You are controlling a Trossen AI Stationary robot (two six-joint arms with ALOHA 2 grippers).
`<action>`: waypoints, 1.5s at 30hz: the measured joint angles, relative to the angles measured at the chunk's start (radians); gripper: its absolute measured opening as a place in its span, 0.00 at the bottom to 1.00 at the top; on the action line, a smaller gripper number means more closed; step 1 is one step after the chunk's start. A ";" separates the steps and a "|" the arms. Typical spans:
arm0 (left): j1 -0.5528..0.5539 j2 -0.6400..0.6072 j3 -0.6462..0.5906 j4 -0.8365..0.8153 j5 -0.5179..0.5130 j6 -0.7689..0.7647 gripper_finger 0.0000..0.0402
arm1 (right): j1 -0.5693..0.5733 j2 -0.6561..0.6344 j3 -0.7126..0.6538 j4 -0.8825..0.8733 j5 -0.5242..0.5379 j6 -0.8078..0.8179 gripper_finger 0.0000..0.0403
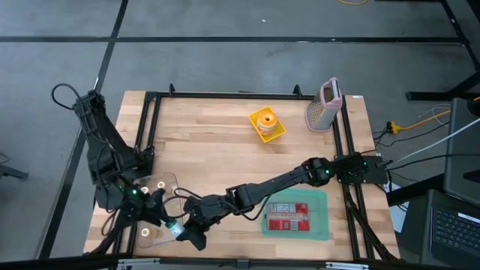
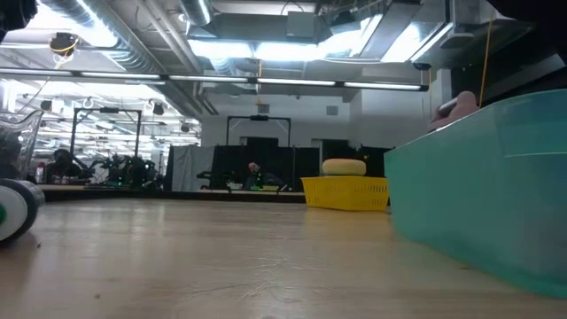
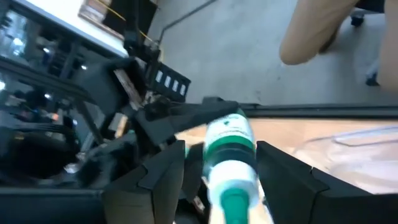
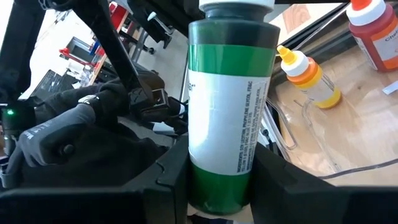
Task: Pick & Place Food Item
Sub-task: Put the top green food coloring bottle into the transparent bin
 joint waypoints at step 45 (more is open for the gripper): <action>0.083 0.009 -0.001 -0.022 0.156 0.013 0.40 | 0.019 -0.001 0.000 0.000 -0.003 -0.045 0.29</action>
